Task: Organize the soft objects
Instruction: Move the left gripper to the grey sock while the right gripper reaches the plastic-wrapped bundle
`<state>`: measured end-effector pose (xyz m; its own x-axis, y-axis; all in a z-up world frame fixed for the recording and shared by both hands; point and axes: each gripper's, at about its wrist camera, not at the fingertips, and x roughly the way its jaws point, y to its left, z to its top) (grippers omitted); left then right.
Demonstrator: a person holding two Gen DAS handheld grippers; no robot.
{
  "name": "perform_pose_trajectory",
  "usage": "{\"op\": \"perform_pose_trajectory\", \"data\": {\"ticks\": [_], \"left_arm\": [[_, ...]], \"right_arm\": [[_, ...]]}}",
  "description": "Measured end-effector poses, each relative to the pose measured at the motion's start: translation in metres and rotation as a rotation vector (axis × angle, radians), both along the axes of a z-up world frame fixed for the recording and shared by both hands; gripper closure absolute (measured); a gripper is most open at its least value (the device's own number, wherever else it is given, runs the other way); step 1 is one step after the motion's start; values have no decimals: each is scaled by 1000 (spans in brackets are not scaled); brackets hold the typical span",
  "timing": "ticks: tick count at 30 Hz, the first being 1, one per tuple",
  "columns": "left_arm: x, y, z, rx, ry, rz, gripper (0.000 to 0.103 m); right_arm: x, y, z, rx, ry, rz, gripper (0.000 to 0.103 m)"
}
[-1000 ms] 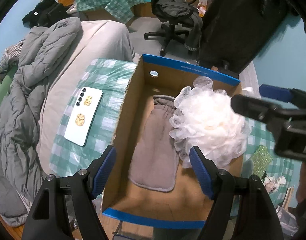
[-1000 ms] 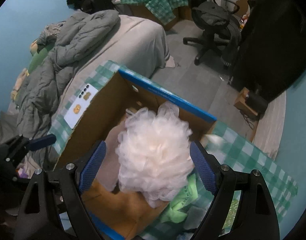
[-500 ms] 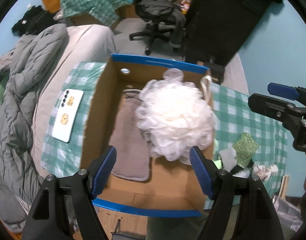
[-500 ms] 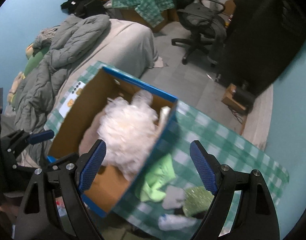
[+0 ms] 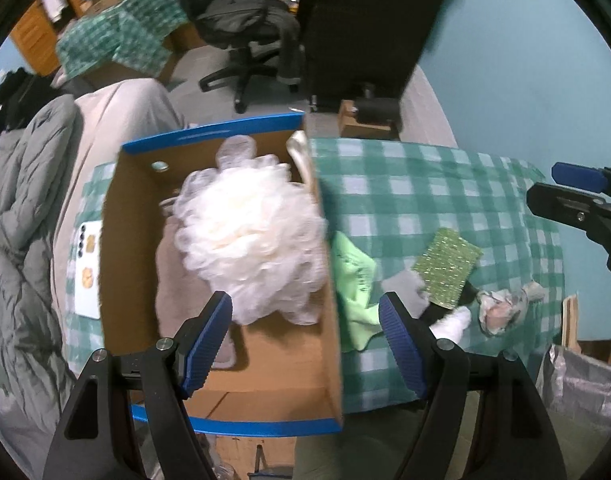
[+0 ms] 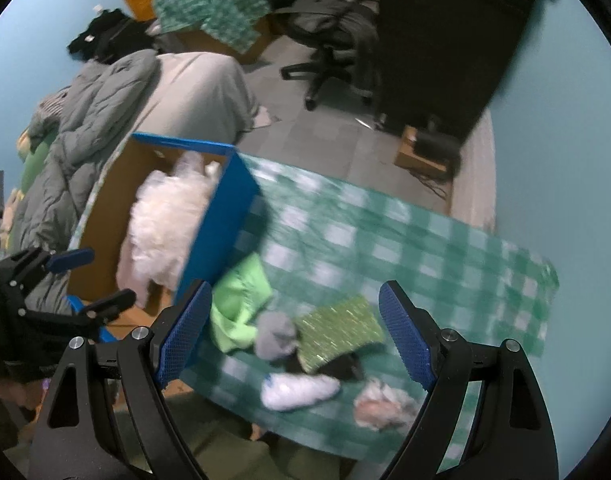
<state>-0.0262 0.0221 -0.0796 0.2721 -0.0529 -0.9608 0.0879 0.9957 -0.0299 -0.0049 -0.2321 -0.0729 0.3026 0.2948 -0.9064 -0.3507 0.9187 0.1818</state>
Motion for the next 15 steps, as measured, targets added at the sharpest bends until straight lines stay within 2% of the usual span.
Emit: {"op": "perform_pose_trajectory", "data": {"ticks": [15], "left_arm": [[5,-71,-20,-6,47,-158,23]], "right_arm": [[-22,-106,-20,-37,60,-193,17]]}}
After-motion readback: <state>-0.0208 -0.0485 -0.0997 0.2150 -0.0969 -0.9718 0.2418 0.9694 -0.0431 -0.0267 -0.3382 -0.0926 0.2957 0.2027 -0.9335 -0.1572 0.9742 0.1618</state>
